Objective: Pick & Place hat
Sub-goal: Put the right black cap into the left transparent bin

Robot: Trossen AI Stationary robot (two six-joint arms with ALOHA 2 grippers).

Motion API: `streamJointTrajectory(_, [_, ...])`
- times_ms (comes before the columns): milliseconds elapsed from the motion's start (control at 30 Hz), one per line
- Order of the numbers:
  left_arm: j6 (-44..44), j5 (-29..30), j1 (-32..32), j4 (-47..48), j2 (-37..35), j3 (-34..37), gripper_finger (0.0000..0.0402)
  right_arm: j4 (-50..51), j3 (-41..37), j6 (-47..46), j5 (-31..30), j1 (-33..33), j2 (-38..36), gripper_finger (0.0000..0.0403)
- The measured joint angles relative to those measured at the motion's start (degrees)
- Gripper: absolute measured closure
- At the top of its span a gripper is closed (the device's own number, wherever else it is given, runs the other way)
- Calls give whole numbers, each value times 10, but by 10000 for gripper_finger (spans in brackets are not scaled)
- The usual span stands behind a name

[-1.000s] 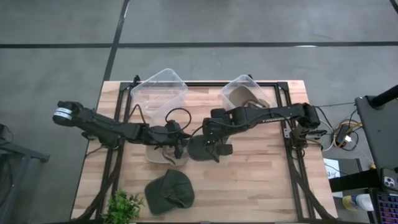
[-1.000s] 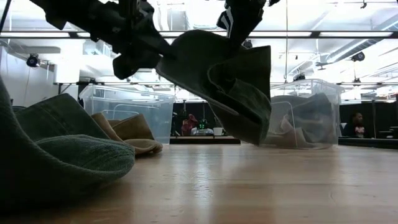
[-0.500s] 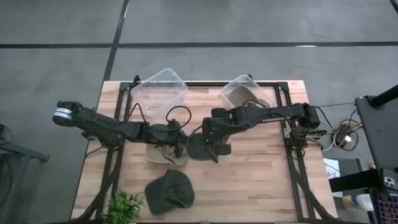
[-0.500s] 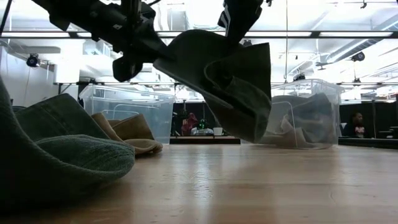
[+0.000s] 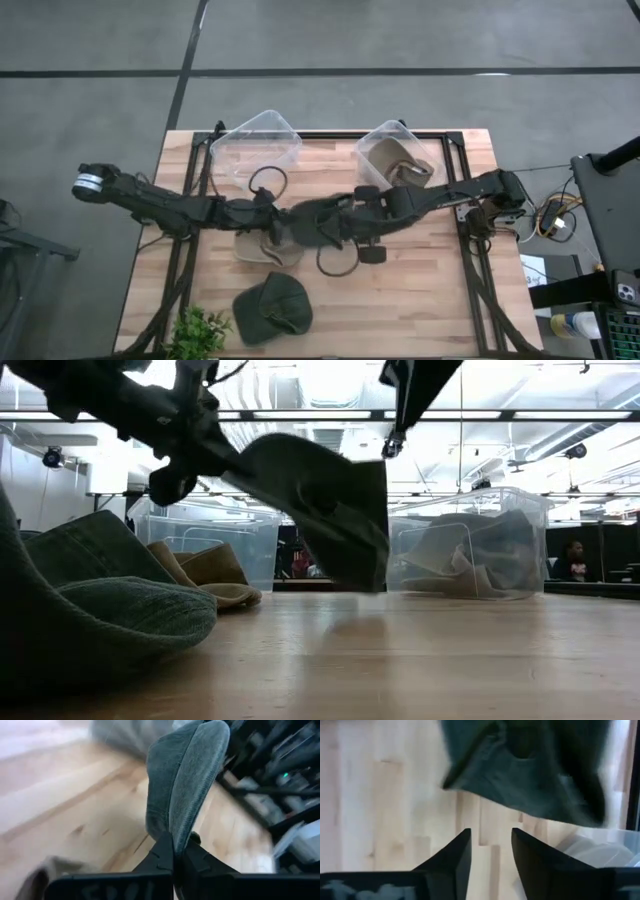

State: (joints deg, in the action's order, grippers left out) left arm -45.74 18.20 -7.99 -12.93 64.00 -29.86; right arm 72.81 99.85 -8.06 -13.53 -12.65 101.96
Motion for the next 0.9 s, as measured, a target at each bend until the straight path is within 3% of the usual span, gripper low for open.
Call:
streamJointTrajectory(100, [7,9,0,-44,-33,16,397,-29,-27,-10,-10,-27,-18,259])
streamJointTrajectory(333, [35,76,-2,-45,-108,29,398,-205,-143,1,-17,-81,-99,269])
streamJointTrajectory(633, [67,244,-13,-6,-180,30,398,-422,-285,39,-17,-101,-185,283])
streamJointTrajectory(900, [44,335,-20,58,-245,30,398,-499,-383,51,-41,-101,-213,294])
